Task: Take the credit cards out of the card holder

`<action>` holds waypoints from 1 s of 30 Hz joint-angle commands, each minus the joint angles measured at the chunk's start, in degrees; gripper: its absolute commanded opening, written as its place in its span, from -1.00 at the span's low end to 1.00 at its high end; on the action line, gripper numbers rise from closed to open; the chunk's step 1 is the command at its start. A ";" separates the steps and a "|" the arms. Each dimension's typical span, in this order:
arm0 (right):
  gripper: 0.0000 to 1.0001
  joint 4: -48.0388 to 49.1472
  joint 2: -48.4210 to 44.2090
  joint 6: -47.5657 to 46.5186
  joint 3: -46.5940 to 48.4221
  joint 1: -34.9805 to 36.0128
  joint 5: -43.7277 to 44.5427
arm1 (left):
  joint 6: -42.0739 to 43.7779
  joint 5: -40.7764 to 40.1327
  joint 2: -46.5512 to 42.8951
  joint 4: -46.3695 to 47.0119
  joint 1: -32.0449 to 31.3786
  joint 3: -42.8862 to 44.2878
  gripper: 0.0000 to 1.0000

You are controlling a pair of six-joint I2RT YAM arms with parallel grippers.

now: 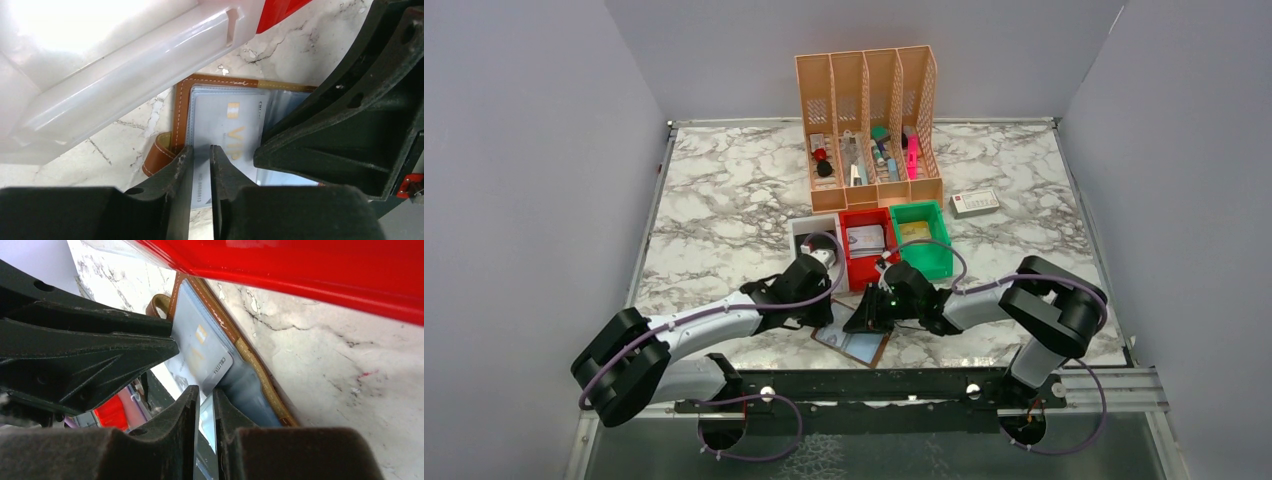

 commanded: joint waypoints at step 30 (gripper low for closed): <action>-0.99 -0.28 -4.97 1.07 -7.00 -1.80 -4.56 | -2.59 0.96 1.52 -1.21 -1.12 -1.60 -0.91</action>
